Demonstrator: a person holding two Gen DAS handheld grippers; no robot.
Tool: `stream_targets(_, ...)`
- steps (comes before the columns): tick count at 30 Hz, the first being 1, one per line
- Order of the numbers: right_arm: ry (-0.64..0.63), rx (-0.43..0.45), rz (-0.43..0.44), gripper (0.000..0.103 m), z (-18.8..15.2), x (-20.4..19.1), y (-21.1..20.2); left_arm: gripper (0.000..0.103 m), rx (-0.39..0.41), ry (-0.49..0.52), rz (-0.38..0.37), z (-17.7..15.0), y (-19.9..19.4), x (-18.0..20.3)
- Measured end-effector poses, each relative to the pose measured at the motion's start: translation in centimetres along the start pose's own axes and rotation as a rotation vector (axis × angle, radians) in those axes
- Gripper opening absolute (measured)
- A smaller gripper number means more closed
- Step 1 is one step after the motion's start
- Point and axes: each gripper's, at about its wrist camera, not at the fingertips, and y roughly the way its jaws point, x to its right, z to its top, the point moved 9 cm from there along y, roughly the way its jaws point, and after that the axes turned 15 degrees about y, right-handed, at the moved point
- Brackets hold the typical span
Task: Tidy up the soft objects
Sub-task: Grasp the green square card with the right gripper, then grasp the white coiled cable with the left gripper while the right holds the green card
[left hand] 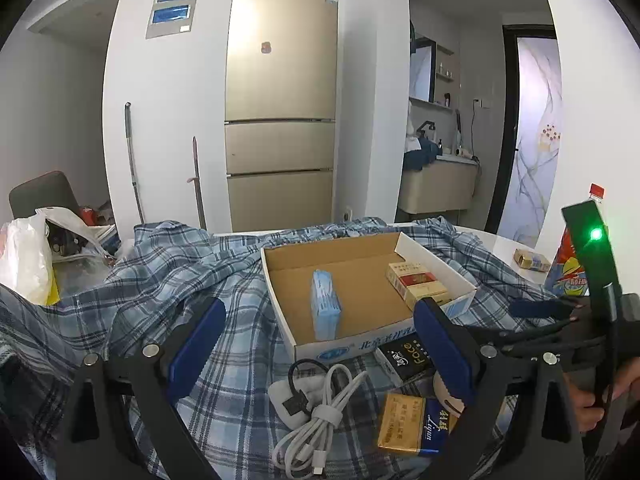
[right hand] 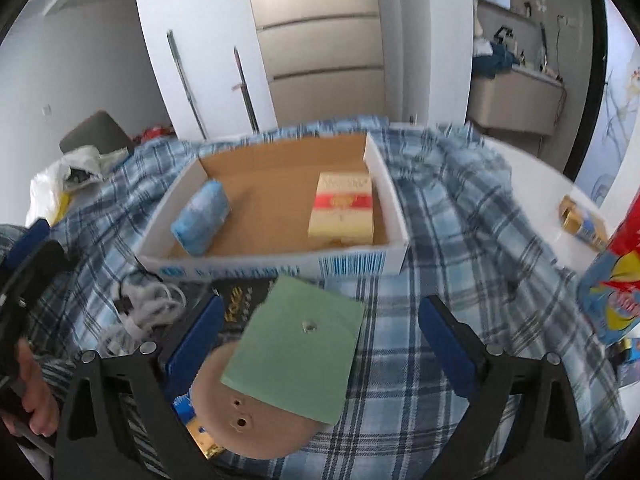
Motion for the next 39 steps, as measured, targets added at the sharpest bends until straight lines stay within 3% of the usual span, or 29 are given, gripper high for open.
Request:
stream_targets(8,0.038,-0.113,0.04,0.097,-1.5,0.1,1.8,0.097,-0.004,-0.033,0.002,-0.3,0.1,-0.8)
stream_targets(17,0.163,-0.243,0.068,0.096,-2.7,0.9,3.6,0.097,0.011,-0.049,0.012,-0.1,-0.3,-1.2)
stream_targets(23,0.142,-0.233,0.063,0.077,-2.5,0.8,3.3,0.097,0.025,-0.043,0.007,0.1,-0.6,-0.9)
stream_targets(26,0.107,-0.207,0.042,0.076,-2.3,0.4,3.0,0.097,0.02,-0.044,0.007,0.0,-0.5,-1.0)
stream_targets(28,0.06,-0.166,0.014,0.076,-2.1,0.2,2.4,0.097,-0.001,-0.029,0.001,-0.1,-0.3,-0.8)
stream_targets(32,-0.024,-0.115,0.055,0.076,-1.6,-1.3,0.9,0.097,-0.125,0.101,-0.146,-1.2,1.0,1.1)
stream_targets(34,-0.088,-0.109,0.098,0.075,-1.8,-2.6,0.1,0.097,-0.17,0.151,-0.121,-2.0,1.7,1.2)
stream_targets(39,-0.192,-0.193,0.185,0.075,-3.9,-4.9,0.0,0.077,-0.272,0.152,-0.209,-4.2,3.3,2.0)
